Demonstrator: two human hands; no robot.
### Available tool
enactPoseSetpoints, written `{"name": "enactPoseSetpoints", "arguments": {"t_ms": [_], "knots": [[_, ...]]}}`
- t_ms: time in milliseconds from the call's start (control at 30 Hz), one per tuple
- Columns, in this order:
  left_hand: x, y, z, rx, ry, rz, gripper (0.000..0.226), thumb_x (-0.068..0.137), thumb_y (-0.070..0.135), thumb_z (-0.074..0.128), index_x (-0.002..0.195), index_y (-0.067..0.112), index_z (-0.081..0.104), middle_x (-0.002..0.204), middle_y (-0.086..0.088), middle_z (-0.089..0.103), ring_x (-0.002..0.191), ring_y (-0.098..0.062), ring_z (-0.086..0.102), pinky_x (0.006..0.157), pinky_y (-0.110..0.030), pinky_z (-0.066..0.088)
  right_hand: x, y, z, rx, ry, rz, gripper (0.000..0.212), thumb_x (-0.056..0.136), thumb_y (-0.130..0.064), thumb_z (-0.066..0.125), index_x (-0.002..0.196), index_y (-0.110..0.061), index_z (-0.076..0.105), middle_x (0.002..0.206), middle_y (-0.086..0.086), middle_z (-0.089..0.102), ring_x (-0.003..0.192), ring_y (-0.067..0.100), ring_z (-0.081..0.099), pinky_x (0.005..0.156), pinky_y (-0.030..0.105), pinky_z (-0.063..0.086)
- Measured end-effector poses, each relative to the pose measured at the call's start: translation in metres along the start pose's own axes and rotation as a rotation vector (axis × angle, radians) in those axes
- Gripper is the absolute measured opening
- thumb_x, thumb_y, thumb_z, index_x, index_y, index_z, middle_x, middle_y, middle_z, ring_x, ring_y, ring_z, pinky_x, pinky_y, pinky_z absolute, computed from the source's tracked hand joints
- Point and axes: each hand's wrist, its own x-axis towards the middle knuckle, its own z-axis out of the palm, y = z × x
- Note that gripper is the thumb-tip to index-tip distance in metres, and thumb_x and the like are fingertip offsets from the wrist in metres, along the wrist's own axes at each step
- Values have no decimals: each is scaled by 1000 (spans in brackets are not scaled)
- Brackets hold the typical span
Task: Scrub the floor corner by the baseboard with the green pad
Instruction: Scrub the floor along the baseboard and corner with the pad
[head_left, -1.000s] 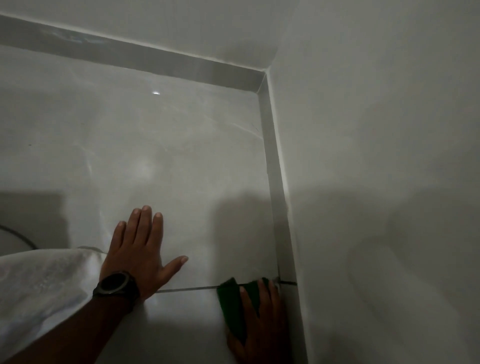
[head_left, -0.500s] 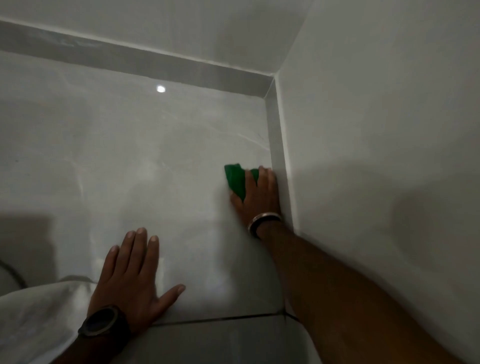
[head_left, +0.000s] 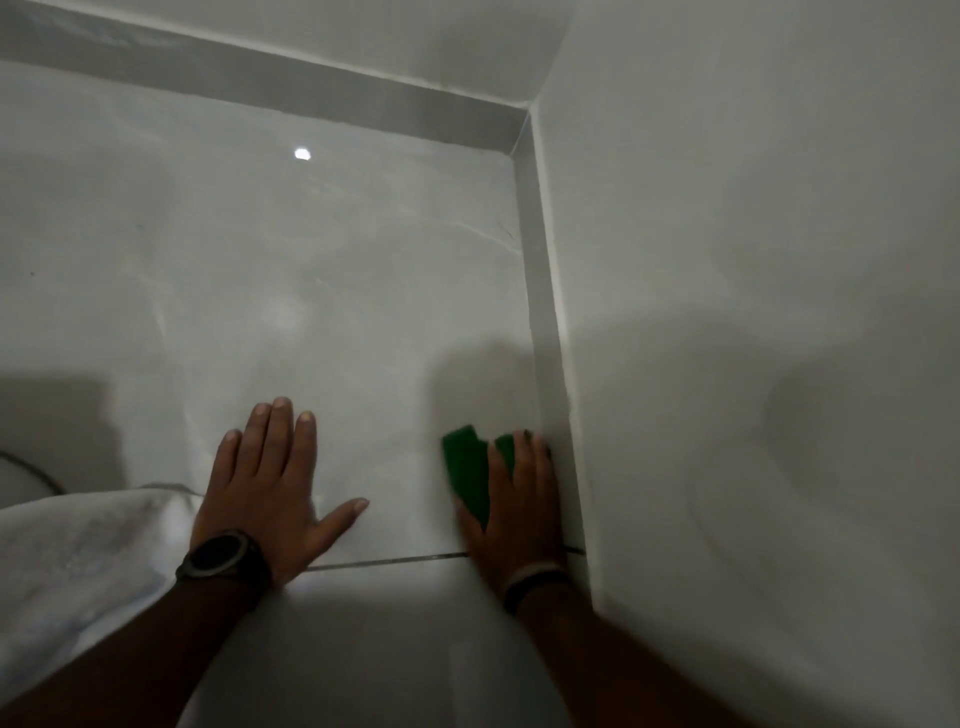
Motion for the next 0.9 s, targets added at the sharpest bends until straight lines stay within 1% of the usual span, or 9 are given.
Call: {"name": "enactPoseSetpoints", "arguments": {"t_ms": [100,200,267,367,433,533,633,733,900], "knots": [[-1,2,-2,-5,5,0,110,84,83,39,157,1,28,165,-28,24,153,-44,17,120,-59,18,-87,4,11,26,3,-2,80,80,-50,61,145,-11,38,157,18,25,145,40,16,113,49,20],[-1,3,-2,-7,2,-5,110,85,83,37,157,1,27,165,-27,23,154,-43,16,121,-59,18,-150,13,29,6,35,-16,80,81,-63,56,142,-14,38,155,14,26,143,39,21,110,46,23],[-2,3,-2,-13,1,-4,110,85,84,36,158,1,26,165,-27,23,154,-43,16,121,-59,18,-170,17,37,-55,88,-25,82,79,-72,52,137,-14,42,148,15,35,146,34,15,111,47,23],[-2,4,-1,-9,6,-3,110,86,84,34,158,1,25,166,-27,22,155,-42,15,122,-58,17,-173,18,40,-86,159,-72,82,79,-75,50,136,-17,43,142,16,39,147,33,13,109,50,26],[-2,4,0,-2,8,-4,110,86,84,33,158,1,25,166,-26,21,155,-42,14,123,-58,16,-159,11,36,-33,121,-156,79,81,-72,49,139,-19,42,146,15,37,143,37,21,106,53,29],[-2,3,1,13,-5,1,111,87,85,31,159,1,23,167,-26,19,155,-42,12,123,-58,16,-112,-12,25,46,15,-256,76,81,-60,57,144,-20,41,152,14,32,141,39,23,111,54,26],[-1,2,2,16,-10,2,111,87,85,31,159,1,24,167,-27,19,155,-43,13,122,-59,17,-42,-29,18,67,-1,-188,76,78,-53,62,144,-21,42,150,15,34,141,39,24,112,58,26],[-1,2,2,12,-5,6,110,87,84,35,158,0,26,166,-27,20,155,-43,14,122,-60,18,25,-31,12,67,-12,-153,71,79,-50,58,142,-20,43,149,18,36,141,41,25,112,58,24],[0,1,4,-7,25,9,109,86,81,41,157,0,31,166,-27,23,154,-43,17,121,-60,19,131,-19,-2,13,-7,-41,69,78,-51,49,139,-18,48,146,21,40,137,43,28,109,58,27]]}}
